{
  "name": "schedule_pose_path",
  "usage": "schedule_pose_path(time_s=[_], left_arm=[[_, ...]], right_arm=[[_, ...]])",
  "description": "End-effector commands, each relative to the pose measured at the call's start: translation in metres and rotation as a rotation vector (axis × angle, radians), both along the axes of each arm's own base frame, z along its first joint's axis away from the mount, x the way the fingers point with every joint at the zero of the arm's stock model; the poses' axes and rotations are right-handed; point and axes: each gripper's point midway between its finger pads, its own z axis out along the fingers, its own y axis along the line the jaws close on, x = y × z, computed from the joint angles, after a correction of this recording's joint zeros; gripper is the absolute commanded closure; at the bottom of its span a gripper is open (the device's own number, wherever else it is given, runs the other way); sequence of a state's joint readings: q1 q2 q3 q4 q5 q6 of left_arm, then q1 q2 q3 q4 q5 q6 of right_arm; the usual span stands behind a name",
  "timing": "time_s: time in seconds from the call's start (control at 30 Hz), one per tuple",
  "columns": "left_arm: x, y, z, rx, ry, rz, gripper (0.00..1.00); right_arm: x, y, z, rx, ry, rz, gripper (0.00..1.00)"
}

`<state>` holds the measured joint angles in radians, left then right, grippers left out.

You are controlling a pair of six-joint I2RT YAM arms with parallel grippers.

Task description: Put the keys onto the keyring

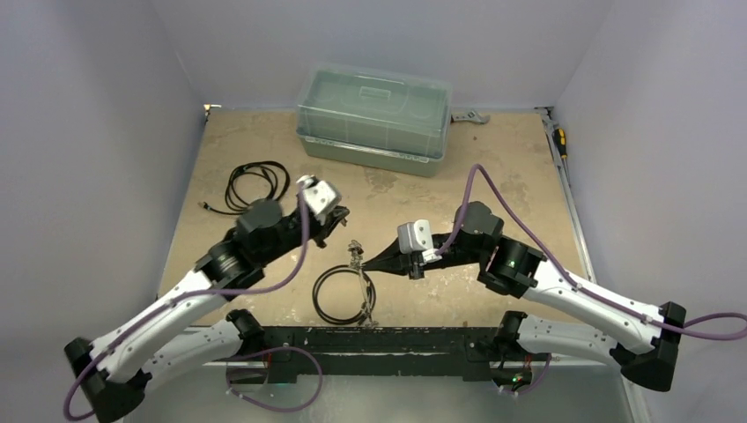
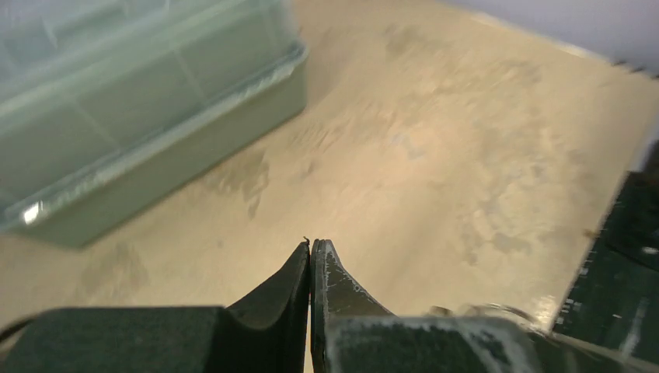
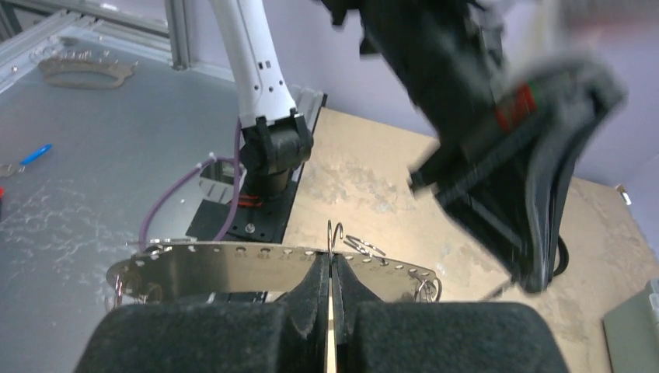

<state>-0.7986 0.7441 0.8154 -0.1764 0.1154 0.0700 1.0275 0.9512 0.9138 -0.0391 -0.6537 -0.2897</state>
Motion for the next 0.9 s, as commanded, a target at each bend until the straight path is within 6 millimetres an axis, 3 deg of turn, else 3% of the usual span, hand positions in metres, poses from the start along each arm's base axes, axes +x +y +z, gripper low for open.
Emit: schedule_pose_path(time_s=[0.0, 0.1, 0.17, 0.5, 0.67, 0.83, 0.87], left_arm=[[0.056, 0.020, -0.079, 0.132, 0.238, 0.378, 1.00], [0.071, 0.020, -0.133, 0.240, 0.335, 0.472, 1.00], [0.077, 0.020, -0.158, 0.280, 0.360, 0.504, 1.00], [0.087, -0.006, -0.237, 0.467, 0.483, 0.442, 1.00], [0.088, -0.029, -0.263, 0.512, 0.548, 0.346, 1.00], [0.090, -0.045, -0.258, 0.468, 0.543, 0.291, 1.00], [0.091, -0.047, -0.254, 0.457, 0.538, 0.285, 0.96]], right_arm=[[0.006, -0.005, 0.027, 0.107, -0.029, -0.064, 1.00], [-0.001, -0.006, 0.026, 0.100, -0.026, -0.047, 1.00], [-0.004, -0.008, 0.029, 0.107, -0.036, -0.046, 1.00], [0.002, -0.012, 0.035, 0.137, -0.057, -0.096, 1.00], [0.002, -0.012, 0.036, 0.138, -0.059, -0.098, 1.00], [0.002, -0.012, 0.035, 0.136, -0.058, -0.101, 1.00], [0.002, -0.012, 0.035, 0.135, -0.057, -0.101, 1.00]])
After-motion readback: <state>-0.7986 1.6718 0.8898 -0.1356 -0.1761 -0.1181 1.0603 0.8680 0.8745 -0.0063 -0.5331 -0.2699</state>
